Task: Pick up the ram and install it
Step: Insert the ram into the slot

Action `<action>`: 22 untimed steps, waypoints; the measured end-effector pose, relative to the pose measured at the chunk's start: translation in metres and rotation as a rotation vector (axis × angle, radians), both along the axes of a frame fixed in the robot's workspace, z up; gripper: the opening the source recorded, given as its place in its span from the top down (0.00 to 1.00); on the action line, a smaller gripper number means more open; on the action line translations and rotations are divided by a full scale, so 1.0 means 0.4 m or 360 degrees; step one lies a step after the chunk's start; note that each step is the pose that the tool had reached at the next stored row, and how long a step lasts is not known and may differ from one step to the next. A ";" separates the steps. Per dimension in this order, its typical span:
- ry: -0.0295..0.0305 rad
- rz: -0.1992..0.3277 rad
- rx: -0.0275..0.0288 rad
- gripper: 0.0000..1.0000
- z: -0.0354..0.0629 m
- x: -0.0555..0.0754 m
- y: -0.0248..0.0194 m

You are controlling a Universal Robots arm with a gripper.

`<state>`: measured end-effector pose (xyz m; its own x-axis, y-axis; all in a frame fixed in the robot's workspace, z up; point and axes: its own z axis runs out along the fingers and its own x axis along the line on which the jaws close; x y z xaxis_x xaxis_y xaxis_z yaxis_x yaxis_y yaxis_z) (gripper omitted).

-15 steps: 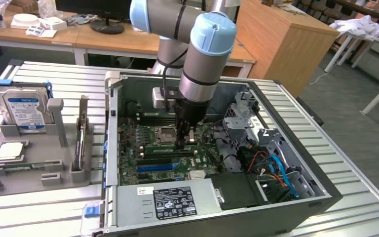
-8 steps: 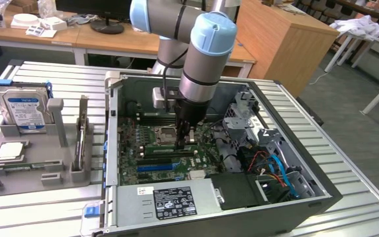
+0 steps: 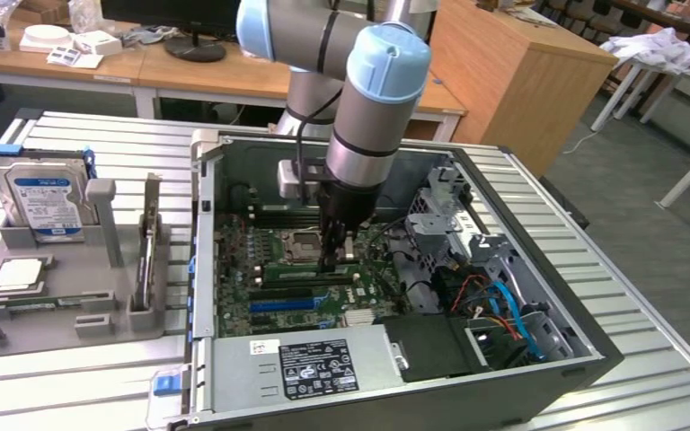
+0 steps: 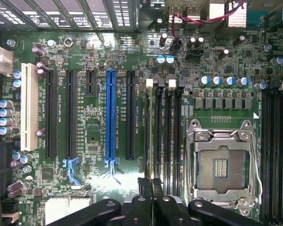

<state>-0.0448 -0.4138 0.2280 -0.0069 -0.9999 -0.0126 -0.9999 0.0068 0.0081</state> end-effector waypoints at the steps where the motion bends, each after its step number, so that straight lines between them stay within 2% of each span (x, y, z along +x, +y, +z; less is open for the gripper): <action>1: 0.00001 0.0000 -0.00001 0.88 -0.001 0.000 0.000; 19: 0.00002 0.0000 -0.00005 0.88 -0.014 0.000 0.000; 21: 0.00000 0.0000 -0.00002 0.87 -0.014 0.000 0.000; 22: 0.00001 0.0000 -0.00001 0.82 -0.014 0.000 0.000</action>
<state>-0.0447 -0.4138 0.2224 -0.0069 -0.9999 -0.0125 -0.9999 0.0068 0.0082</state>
